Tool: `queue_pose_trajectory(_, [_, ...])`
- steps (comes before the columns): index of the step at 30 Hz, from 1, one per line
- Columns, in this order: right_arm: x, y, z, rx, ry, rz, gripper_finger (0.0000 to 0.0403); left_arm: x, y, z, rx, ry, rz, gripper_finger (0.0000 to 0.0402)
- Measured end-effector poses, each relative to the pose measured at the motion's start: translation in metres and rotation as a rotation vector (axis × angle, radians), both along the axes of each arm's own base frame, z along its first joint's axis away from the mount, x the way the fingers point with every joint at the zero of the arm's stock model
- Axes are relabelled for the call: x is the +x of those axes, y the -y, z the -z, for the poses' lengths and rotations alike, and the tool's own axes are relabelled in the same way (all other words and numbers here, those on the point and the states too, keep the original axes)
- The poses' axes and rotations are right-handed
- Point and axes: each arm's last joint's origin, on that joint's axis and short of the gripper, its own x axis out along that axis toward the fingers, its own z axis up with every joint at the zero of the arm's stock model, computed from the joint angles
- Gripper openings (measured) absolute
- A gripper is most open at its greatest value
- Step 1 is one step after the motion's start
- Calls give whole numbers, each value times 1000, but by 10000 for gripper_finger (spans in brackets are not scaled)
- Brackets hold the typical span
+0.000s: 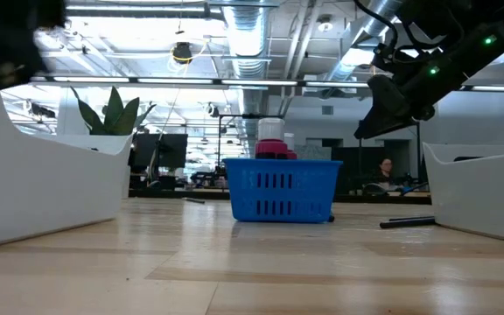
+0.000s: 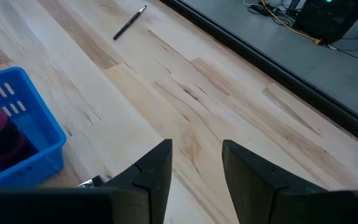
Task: Pick & Place Paint Supplies
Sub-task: Put the paint brush into the white bin
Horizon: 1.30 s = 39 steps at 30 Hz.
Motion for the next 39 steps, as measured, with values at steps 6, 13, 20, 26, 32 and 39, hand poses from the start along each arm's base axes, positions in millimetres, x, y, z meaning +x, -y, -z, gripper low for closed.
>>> queue_pose_trajectory(6, [0, 0, 0, 0, -3, 0, 136, 37, -6, -33, 304, 362, 162, 0])
queue_pose_trajectory(13, [-1, 0, 1, -1, -18, -1, 136, 88, -20, -38, 606, 515, 248, 0])
queue_pose_trajectory(20, [-1, 0, 1, -3, -23, -1, 136, 167, -47, -47, 809, 263, 371, 0])
queue_pose_trajectory(26, [-2, 0, 2, -7, -31, -4, 136, 198, -107, -69, 944, -29, 223, 0])
queue_pose_trajectory(32, [-1, 0, 1, -8, -28, -4, 136, 221, -163, -67, 1007, -258, 269, 0])
queue_pose_trajectory(39, [-1, 1, 0, -6, -14, 0, 136, 255, -226, -44, 1002, -499, 336, 0])
